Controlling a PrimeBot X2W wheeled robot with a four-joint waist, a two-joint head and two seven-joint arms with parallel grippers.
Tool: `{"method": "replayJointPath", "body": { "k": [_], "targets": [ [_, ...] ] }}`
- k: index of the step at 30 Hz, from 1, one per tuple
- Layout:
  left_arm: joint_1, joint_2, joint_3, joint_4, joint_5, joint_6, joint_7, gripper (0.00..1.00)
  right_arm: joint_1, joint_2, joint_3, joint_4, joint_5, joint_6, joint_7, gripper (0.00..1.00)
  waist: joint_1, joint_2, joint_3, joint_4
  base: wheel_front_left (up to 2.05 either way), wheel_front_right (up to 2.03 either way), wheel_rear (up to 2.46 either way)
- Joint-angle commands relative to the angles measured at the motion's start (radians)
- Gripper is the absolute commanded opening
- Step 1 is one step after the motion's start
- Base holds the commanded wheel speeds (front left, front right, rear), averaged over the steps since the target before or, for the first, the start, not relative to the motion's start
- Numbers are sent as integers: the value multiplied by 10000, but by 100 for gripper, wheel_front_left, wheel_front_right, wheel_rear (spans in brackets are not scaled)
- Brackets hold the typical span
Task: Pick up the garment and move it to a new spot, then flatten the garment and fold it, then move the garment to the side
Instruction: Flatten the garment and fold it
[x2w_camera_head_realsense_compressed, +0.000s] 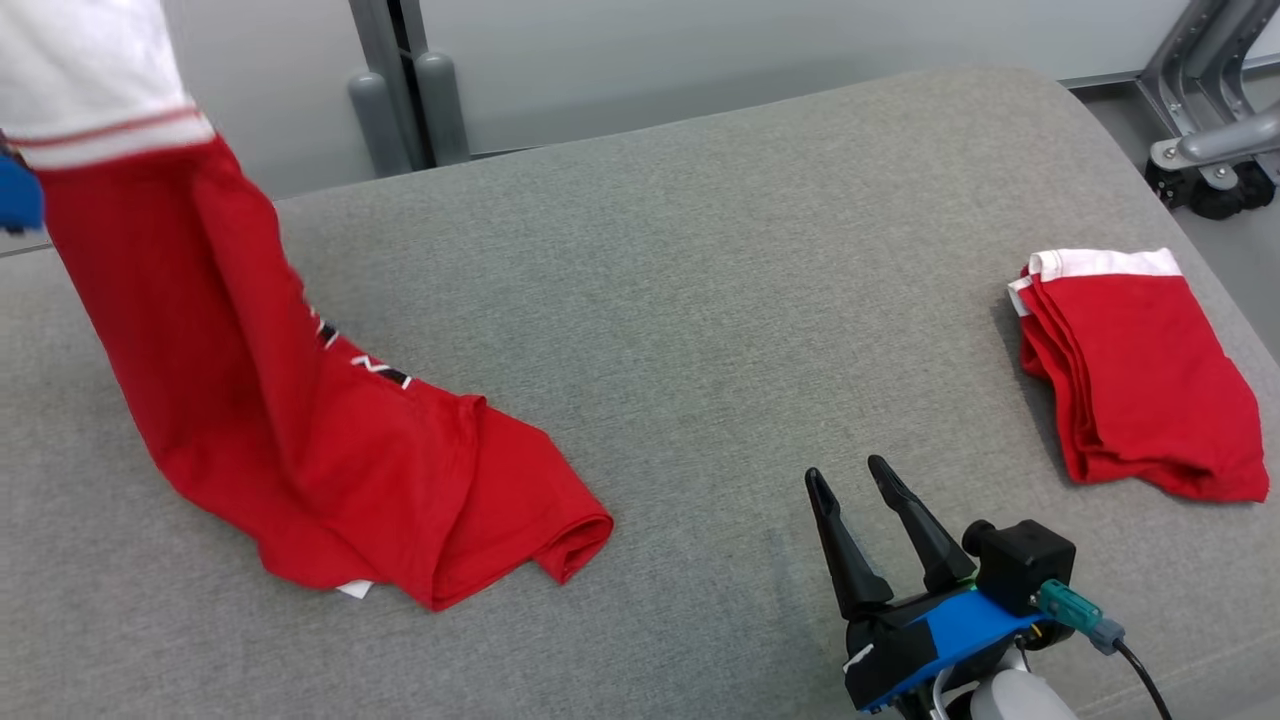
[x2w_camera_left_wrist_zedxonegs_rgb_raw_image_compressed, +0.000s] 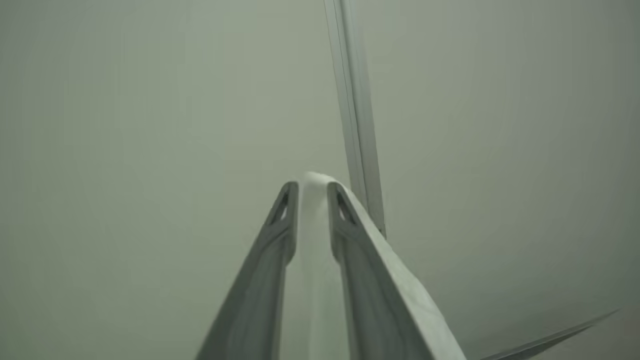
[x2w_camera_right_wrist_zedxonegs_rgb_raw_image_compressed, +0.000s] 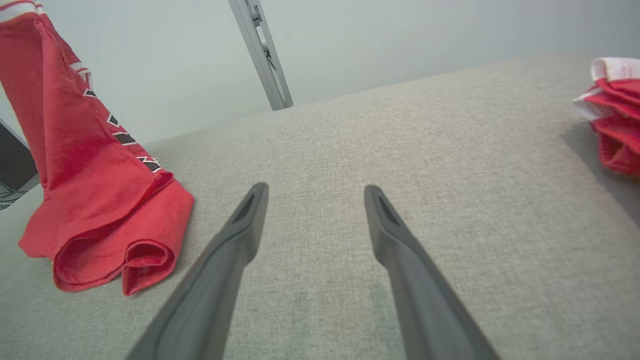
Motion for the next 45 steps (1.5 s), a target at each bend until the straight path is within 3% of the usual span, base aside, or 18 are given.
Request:
{"method": "replayJointPath", "body": {
  "k": [1,6,15,22,27,33,45],
  "targets": [
    [270,-97,57,173,-64,-68,-45,100,-10,-33,38,-56,34,1,-34,100,-1,-2,-10,106,0,0,0],
    [1130,-428,607,221,-80,-198,-53,100,-119,-35,101,40,-73,1,-34,100,-1,-2,-187,713,0,0,0],
    [3403,-1943,1622,-487,159,-521,-50,100,-465,-36,285,793,-9,1,-32,100,-1,-2,-723,2441,0,0,0],
    [5109,-3191,1679,-1139,612,-733,-49,100,-797,-39,366,1536,-28,1,-34,100,-1,-2,-990,3528,0,0,0],
    [6324,-3762,1583,-1695,922,-809,-50,100,-1315,-39,450,2189,-143,1,-35,100,-1,-2,-842,4138,0,0,0],
    [6824,-3975,1398,-2010,874,-839,-50,100,-2385,-39,601,3317,-70,1,-35,100,-1,-2,-453,4597,0,0,0],
    [6656,-3691,883,-2054,415,-815,-50,100,-4329,-39,918,5883,312,1,-35,100,-1,-2,228,5323,0,0,0]
  ]
}}
